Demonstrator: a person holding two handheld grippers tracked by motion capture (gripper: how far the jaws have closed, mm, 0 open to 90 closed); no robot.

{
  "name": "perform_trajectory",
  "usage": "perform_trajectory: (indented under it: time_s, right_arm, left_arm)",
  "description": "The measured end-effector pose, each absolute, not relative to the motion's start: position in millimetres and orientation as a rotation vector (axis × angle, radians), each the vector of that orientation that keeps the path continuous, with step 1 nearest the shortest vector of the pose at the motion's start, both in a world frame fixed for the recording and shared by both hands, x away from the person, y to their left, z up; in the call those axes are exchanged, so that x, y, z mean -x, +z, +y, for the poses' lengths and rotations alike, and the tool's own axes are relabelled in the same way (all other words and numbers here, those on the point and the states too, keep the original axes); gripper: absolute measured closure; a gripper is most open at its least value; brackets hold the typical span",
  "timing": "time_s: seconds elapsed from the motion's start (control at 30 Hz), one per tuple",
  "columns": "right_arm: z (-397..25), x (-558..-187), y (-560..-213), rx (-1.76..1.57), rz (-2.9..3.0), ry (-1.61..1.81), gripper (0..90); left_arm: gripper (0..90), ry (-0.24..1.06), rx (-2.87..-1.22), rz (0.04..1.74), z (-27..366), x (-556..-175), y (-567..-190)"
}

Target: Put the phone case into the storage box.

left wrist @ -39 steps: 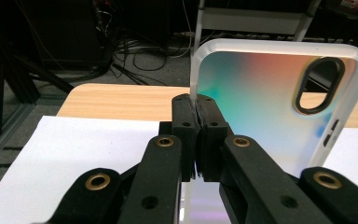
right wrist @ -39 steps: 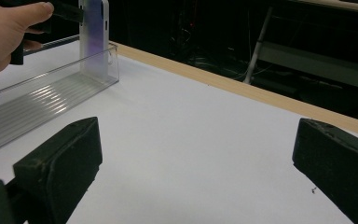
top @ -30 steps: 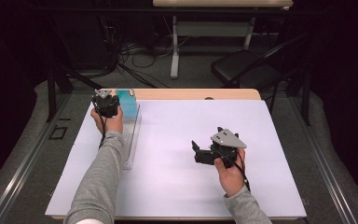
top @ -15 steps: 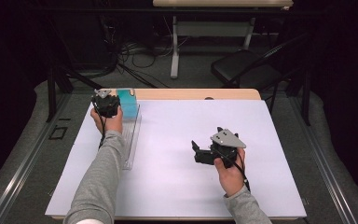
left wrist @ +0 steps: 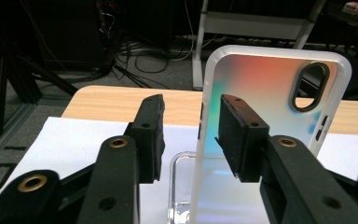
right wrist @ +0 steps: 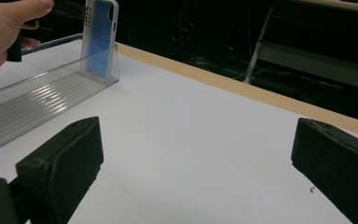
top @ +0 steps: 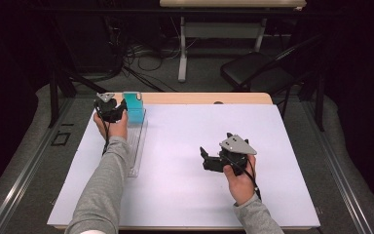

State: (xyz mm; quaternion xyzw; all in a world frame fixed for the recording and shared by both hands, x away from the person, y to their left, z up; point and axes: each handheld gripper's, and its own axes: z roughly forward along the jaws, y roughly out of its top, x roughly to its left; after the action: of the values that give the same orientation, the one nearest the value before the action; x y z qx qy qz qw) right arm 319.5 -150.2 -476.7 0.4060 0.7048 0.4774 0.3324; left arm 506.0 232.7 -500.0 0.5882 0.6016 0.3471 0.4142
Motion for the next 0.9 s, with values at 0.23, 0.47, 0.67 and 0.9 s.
perform_trajectory:
  time_s: [0.23,0.47,0.67,0.9]
  right_arm:
    - [-150,-320,-477,-1.059,1.842,1.246,1.8]
    - [-150,-320,-477,-1.063,1.843,1.243,1.9]
    - [-152,-320,-478,-1.069,1.843,1.239,2.0]
    - [-152,-319,-477,-1.069,1.837,1.244,2.2]
  left_arm:
    - [55.7,0.865,-1.467,1.507,234,-504,-496]
    - [50.2,0.885,-1.497,1.479,233,-500,-489]
    - [47.3,0.861,-1.489,1.506,240,-493,-481]
    - [47.4,0.865,-1.450,1.480,246,-485,-468]
